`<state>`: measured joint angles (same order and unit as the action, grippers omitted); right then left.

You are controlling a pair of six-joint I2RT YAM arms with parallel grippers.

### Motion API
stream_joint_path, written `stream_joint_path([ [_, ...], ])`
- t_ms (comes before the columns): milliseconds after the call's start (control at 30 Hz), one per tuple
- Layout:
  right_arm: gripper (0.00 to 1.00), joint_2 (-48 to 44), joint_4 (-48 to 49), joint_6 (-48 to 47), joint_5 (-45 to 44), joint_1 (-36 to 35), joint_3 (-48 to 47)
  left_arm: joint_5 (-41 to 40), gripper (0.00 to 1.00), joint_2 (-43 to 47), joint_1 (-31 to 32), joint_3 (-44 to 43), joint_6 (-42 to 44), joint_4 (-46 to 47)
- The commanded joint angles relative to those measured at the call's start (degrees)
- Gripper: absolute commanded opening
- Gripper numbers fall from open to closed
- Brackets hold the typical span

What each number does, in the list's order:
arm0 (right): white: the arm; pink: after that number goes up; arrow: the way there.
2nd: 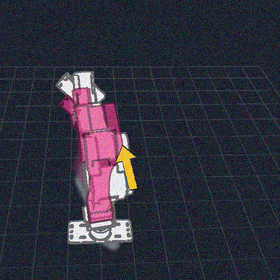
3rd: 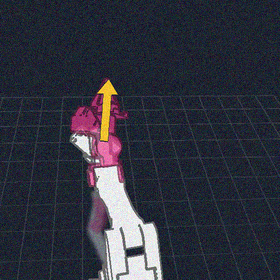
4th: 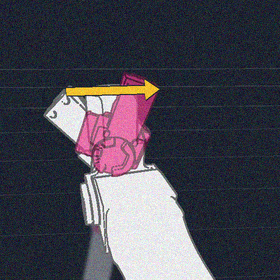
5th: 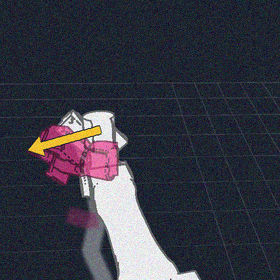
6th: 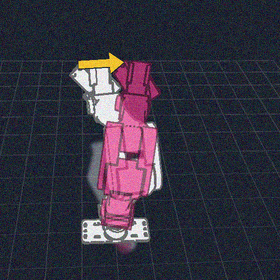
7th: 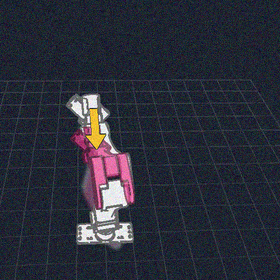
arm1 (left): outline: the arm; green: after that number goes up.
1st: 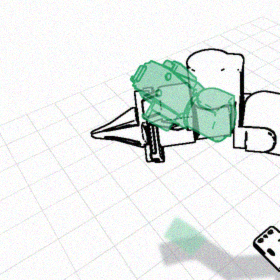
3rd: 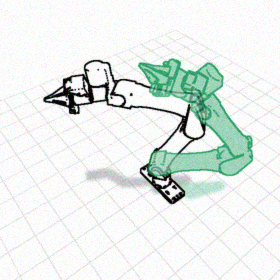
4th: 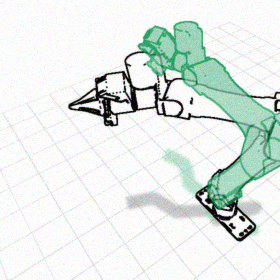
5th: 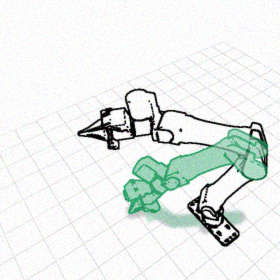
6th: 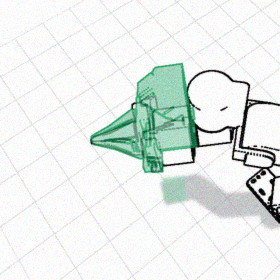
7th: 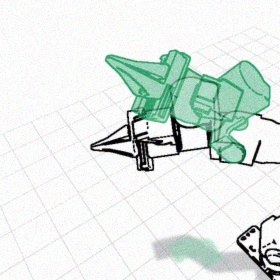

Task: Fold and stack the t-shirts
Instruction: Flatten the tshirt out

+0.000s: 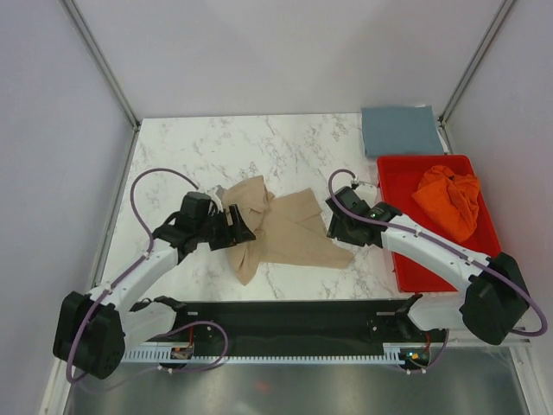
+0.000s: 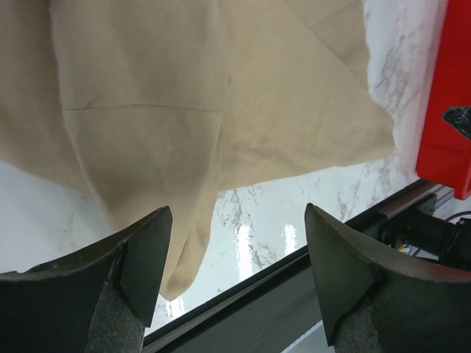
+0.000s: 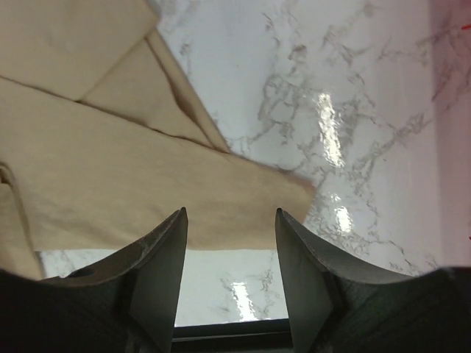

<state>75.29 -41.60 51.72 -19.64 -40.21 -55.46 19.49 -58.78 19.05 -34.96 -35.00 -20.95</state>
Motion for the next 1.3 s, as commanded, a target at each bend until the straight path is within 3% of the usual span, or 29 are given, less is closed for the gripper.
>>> stream_joint_path([
  [0,0.59,-1.90,1.96,4.79,-3.22,0.65,3.95,-5.68,0.80,-6.14,3.01,-0.02,-2.44,5.03],
  [200,0.58,1.00,4.24,4.44,-4.70,1.09,8.00,-10.16,0.64,-11.96,2.93,-1.33,-2.09,6.01],
  [400,0.57,4.87,10.93,-7.59,-3.57,2.24,3.88,-10.17,0.64,-9.95,-2.42,-3.80,-2.09,6.01],
  [433,0.57,5.39,11.19,-8.13,-3.22,3.19,3.17,-13.48,0.19,-9.25,-4.00,-3.45,-3.04,5.75],
  [467,0.57,5.57,11.72,-8.57,-2.69,3.64,2.04,-12.20,0.18,-8.55,-7.33,-2.14,-3.75,5.74],
  [633,0.56,10.75,20.41,-10.67,1.17,6.01,-1.05,-10.78,0.27,-1.78,-13.33,3.14,-7.36,5.83],
  [800,0.56,18.56,23.93,-12.35,4.43,6.54,-6.06,-7.02,0.52,2.62,-13.60,3.32,-3.85,5.92],
  [867,0.56,20.07,25.77,-12.96,5.13,6.98,-6.76,-2.55,0.57,1.57,-13.51,1.75,-1.39,5.92],
  [1067,0.54,25.96,28.94,-10.51,9.17,9.36,-7.29,-2.52,0.57,-8.51,-11.59,-2.30,-0.68,5.92],
  [1100,0.53,27.01,29.91,-10.16,9.70,9.44,-7.29,-0.17,0.59,-10.02,-10.88,-2.83,1.23,5.83],
  [1133,0.52,27.63,30.52,-9.28,10.49,9.44,-7.12,-0.24,0.69,-11.25,-10.00,-3.96,0.64,6.35],
  [1267,0.41,29.48,31.41,-8.05,9.89,9.44,-6.68,-4.09,0.70,-15.83,-5.96,-6.43,0.20,7.06],
])
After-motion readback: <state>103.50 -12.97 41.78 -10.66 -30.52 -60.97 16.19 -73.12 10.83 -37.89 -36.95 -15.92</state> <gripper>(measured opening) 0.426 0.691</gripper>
